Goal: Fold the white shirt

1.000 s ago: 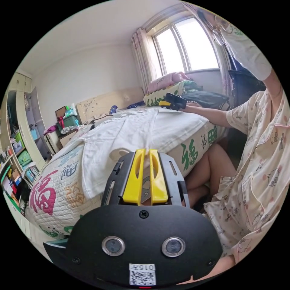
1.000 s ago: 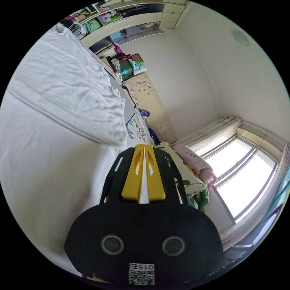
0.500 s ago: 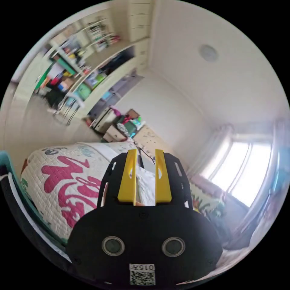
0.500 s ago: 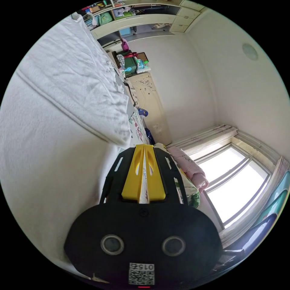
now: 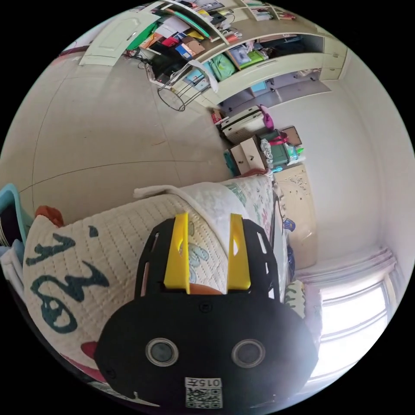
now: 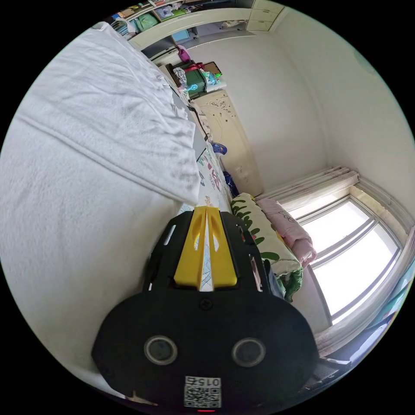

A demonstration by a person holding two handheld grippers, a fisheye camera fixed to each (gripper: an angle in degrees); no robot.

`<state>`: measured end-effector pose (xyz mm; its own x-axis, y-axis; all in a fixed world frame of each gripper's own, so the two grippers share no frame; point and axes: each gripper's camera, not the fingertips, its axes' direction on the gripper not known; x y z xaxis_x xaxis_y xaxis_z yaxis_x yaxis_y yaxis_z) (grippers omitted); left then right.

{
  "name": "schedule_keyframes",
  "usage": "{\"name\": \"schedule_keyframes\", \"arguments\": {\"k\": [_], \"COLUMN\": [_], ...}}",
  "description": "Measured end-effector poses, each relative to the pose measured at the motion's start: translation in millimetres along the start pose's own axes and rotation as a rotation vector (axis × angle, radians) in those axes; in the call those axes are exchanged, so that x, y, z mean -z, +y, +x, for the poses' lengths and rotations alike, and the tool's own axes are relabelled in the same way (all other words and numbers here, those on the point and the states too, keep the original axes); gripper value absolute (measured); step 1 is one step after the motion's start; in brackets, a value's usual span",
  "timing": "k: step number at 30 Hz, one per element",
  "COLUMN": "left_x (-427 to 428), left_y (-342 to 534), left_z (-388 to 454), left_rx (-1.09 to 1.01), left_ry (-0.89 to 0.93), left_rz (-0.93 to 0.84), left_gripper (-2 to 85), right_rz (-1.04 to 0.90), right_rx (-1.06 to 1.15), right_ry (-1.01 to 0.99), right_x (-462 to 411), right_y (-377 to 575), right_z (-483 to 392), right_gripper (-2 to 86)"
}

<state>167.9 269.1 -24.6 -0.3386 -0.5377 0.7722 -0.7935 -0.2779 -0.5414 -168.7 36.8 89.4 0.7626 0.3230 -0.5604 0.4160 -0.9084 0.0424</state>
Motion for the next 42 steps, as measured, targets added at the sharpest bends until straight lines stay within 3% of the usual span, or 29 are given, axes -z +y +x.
{"name": "schedule_keyframes", "arguments": {"k": [6, 10, 14, 17, 19, 20, 22, 25, 29, 35, 40, 42], "left_x": [-38, -48, -34, -18, -10, -9, -22, -58, -113, -160, -191, -200], "left_y": [-4, 26, 84, 175, 302, 343, 526, 705, 790, 848, 881, 881], "left_z": [-16, -50, -44, 0, 55, 67, 83, 36, -24, -108, -168, -178], "left_rx": [0.025, 0.032, -0.182, -0.525, -1.001, -1.144, -1.731, -2.114, -2.203, -2.186, -2.184, -2.161], "left_ry": [-0.036, 0.066, 0.116, 0.173, 0.262, 0.274, 0.235, 0.087, -0.06, -0.152, -0.188, -0.174], "left_rz": [0.014, 0.066, 0.207, 0.347, 0.365, 0.348, 0.22, 0.117, 0.076, 0.236, 0.369, 0.344], "left_gripper": [6.8, 1.9, 0.2, 0.2, 0.3, 0.4, 0.5, 0.6, 0.7, 0.7, 0.7, 0.7], "right_rz": [0.0, 0.001, 0.014, 0.057, 0.093, 0.102, 0.136, 0.188, 0.253, 0.379, 0.601, 0.634], "right_rx": [0.006, 0.007, 0.021, 0.026, 0.014, 0.008, -0.029, -0.093, -0.18, -0.218, -0.131, 0.014], "right_ry": [0.01, 0.019, 0.054, 0.097, 0.074, 0.064, 0.043, 0.013, -0.078, -0.342, -1.03, -1.062], "right_x": [2, 6, 14, 26, 37, 40, 52, 71, 92, 133, 199, 225], "right_y": [-1, -1, 1, 5, 9, 10, 12, 19, 30, 47, 48, 41], "right_z": [-6, -9, -12, -12, -8, -7, 3, 21, 48, 86, 128, 123], "right_gripper": [-1.0, -1.0, -1.0, -1.0, -1.0, -1.0, -1.0, -1.0, -1.0, -0.9, 0.8, 3.1]}}
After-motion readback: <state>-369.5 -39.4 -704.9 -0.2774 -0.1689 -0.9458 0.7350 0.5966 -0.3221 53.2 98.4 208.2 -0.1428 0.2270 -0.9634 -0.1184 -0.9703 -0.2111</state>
